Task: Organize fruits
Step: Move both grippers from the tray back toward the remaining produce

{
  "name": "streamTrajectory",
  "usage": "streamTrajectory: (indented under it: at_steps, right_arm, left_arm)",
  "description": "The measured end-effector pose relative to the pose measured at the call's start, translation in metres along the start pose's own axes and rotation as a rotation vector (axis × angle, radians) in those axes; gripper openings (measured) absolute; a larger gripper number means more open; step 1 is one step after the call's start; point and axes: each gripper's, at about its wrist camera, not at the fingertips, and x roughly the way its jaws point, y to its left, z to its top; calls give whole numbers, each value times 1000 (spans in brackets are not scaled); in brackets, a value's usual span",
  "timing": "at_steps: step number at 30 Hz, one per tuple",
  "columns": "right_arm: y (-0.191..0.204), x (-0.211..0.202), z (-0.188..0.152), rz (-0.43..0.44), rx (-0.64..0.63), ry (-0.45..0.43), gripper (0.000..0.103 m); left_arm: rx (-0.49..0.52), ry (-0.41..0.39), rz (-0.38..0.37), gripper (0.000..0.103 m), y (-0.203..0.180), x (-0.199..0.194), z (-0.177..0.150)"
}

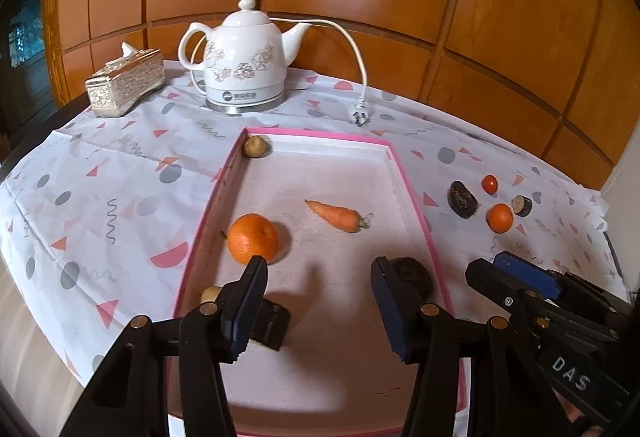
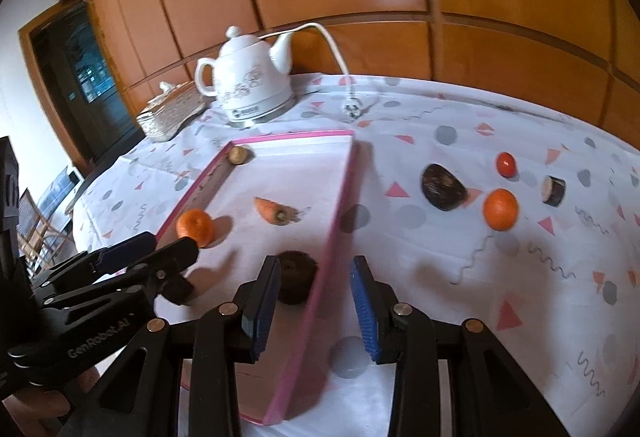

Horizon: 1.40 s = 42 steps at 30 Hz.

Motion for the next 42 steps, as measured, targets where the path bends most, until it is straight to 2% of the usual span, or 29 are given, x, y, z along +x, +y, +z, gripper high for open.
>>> streamTrajectory:
  at_steps: [23, 29, 42]
  right_arm:
    - [-116, -20, -19, -195, 232, -17, 38]
    - [-134, -21, -16, -219, 256, -21, 38]
    - [-157, -13, 1, -244, 250, -30, 38]
  left_arm:
    - [164, 18, -113, 55, -82, 21, 23]
    - [193, 36, -138, 55, -106, 37, 28]
    - [173, 81, -172, 54, -138, 75, 43]
